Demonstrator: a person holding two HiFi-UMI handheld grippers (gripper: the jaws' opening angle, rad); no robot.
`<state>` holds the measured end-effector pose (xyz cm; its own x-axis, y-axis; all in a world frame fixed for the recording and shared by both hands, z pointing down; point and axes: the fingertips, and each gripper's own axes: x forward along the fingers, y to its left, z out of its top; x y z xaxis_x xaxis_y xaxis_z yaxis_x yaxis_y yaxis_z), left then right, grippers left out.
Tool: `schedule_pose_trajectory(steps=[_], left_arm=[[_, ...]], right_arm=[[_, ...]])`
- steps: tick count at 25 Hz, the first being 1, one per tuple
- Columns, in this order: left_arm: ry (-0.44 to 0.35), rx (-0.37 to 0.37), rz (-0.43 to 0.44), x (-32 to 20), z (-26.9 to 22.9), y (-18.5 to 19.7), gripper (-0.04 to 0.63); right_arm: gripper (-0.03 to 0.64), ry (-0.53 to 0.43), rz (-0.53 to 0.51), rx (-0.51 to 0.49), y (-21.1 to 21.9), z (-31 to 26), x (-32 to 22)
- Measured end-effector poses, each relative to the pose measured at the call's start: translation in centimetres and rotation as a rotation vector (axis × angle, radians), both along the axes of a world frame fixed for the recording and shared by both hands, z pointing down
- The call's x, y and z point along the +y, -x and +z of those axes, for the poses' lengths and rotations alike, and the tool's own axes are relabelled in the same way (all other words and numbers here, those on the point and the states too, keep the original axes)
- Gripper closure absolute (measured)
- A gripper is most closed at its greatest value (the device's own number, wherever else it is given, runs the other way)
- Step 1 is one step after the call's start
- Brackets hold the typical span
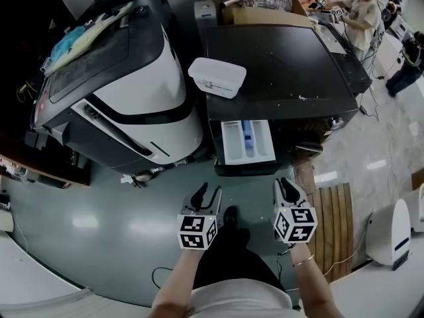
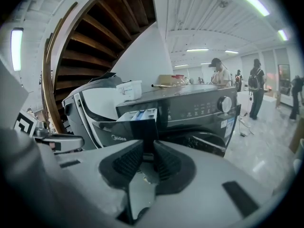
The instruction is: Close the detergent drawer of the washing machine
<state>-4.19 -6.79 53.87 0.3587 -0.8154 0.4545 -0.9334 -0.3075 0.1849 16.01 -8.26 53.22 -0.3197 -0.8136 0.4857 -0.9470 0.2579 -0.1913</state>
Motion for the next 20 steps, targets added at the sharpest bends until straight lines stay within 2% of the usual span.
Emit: schedule_pose_trajectory(steps=[20], left_arm=[[0.039,-0.005,0.017,-3.8,2.8,-1.2,0.448]], right_arm=[[0.561,0.038,-0.031,0.05,-0.4,2.5,-3.3]])
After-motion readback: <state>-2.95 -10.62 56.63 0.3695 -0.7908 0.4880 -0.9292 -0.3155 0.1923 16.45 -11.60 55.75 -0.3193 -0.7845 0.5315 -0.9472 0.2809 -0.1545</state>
